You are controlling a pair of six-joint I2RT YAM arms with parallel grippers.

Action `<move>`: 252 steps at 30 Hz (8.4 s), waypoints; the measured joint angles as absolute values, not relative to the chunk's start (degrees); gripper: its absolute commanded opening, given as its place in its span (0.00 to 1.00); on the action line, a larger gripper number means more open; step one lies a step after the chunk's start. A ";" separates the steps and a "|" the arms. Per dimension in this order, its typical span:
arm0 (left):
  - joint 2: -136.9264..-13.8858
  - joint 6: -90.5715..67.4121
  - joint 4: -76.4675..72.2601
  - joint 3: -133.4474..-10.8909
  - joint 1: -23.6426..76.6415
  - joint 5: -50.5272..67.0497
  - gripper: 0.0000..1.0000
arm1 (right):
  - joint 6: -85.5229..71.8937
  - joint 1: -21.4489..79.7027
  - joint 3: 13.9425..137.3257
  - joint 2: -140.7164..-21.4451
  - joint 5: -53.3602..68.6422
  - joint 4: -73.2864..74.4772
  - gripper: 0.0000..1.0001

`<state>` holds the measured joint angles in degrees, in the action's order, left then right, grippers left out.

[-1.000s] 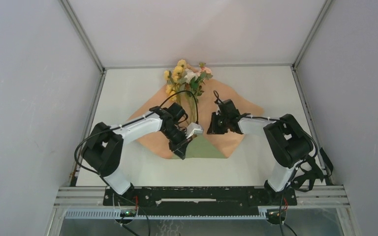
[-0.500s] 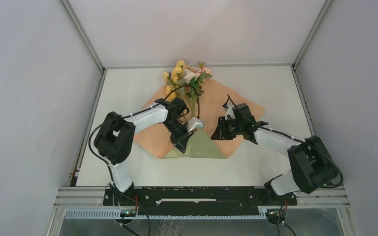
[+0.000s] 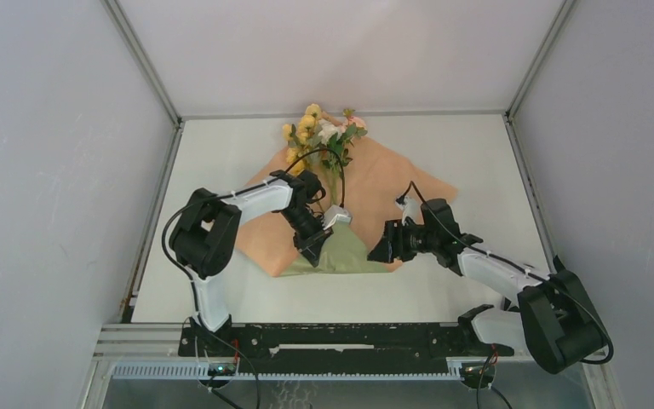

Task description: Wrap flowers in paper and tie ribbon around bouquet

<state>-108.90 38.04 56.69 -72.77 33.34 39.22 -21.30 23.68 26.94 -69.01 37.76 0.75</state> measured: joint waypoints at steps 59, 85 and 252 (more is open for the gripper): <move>-96.31 27.44 41.30 -56.07 47.62 13.96 0.19 | -22.70 25.02 39.35 -88.42 27.77 15.05 0.28; -98.26 26.94 44.97 -56.84 41.82 21.78 0.19 | -44.86 31.83 28.71 -90.04 32.64 -6.20 0.00; -111.28 22.00 35.20 -75.66 43.62 17.76 0.37 | -29.87 6.57 40.51 -79.35 18.76 16.95 0.00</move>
